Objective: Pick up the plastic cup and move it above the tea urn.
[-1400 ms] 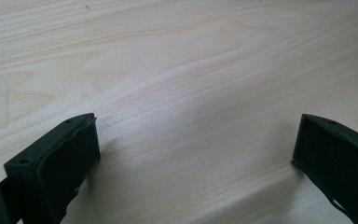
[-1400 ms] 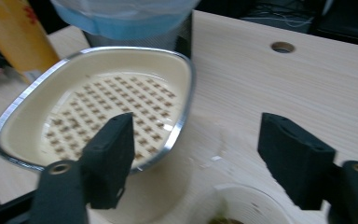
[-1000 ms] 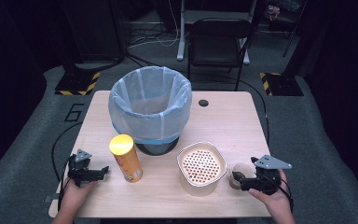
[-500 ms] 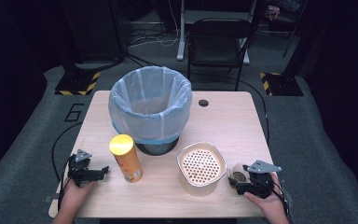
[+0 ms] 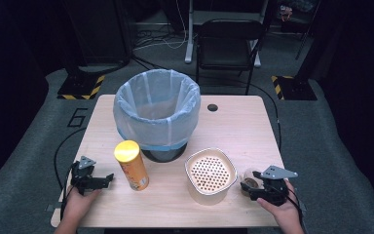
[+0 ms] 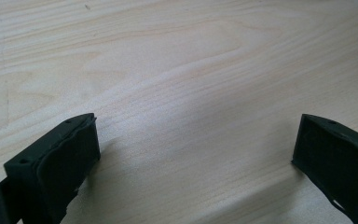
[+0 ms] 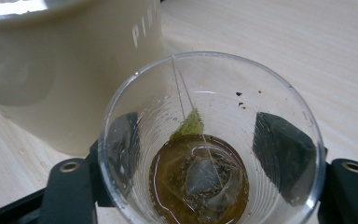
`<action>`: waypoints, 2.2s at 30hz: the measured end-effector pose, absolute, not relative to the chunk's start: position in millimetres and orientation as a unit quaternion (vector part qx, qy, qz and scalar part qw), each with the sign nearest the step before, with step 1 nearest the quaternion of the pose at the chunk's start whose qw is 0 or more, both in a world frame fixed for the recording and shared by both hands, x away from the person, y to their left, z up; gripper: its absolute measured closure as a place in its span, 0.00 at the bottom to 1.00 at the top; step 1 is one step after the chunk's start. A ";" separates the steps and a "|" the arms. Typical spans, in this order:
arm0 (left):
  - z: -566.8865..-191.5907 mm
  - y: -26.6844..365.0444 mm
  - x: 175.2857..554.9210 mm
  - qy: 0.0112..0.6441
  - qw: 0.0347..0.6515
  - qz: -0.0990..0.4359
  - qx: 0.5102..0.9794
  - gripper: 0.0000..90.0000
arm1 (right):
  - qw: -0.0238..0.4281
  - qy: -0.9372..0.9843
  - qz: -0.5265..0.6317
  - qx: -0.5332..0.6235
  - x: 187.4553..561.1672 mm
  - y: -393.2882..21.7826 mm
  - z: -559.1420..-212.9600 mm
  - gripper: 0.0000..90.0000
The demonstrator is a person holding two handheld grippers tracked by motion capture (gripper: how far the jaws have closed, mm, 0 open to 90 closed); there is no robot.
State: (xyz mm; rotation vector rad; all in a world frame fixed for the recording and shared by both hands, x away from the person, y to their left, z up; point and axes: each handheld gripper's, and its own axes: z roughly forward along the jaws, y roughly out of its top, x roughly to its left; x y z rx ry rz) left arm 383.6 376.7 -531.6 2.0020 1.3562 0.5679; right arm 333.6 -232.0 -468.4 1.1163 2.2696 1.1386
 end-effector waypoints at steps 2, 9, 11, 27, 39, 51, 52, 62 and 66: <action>-531.6 376.7 383.6 0.517 0.323 0.216 0.763 0.00 | 0.188 0.810 0.400 0.387 334.8 -233.8 -458.3 0.37; -531.6 376.7 383.6 0.517 0.323 0.216 0.763 0.00 | 0.212 0.817 0.393 0.365 348.3 -241.3 -426.5 0.39; -531.6 376.7 383.6 0.517 0.323 0.216 0.763 0.00 | 0.215 0.819 0.394 0.357 354.2 -242.1 -420.0 0.40; -531.6 376.7 383.5 0.517 0.323 0.216 0.763 0.00 | 0.207 0.849 0.393 0.286 423.7 -216.5 -400.0 0.41; -531.6 376.7 383.6 0.517 0.323 0.216 0.763 0.00 | 0.218 0.855 0.405 0.241 444.9 -188.3 -386.9 0.41; -531.6 376.7 383.6 0.517 0.323 0.216 0.763 0.00 | 0.250 0.859 0.408 0.181 442.5 -176.1 -369.2 0.41; -531.6 376.7 383.6 0.517 0.323 0.216 0.763 0.00 | 0.257 0.859 0.406 0.175 440.9 -175.2 -367.9 0.41; -531.6 376.7 383.6 0.517 0.323 0.216 0.763 0.00 | 0.297 0.858 0.401 0.124 428.2 -167.1 -357.6 0.41; -531.6 376.7 383.6 0.517 0.323 0.216 0.763 0.00 | 0.307 0.858 0.397 0.112 424.9 -164.8 -355.3 0.41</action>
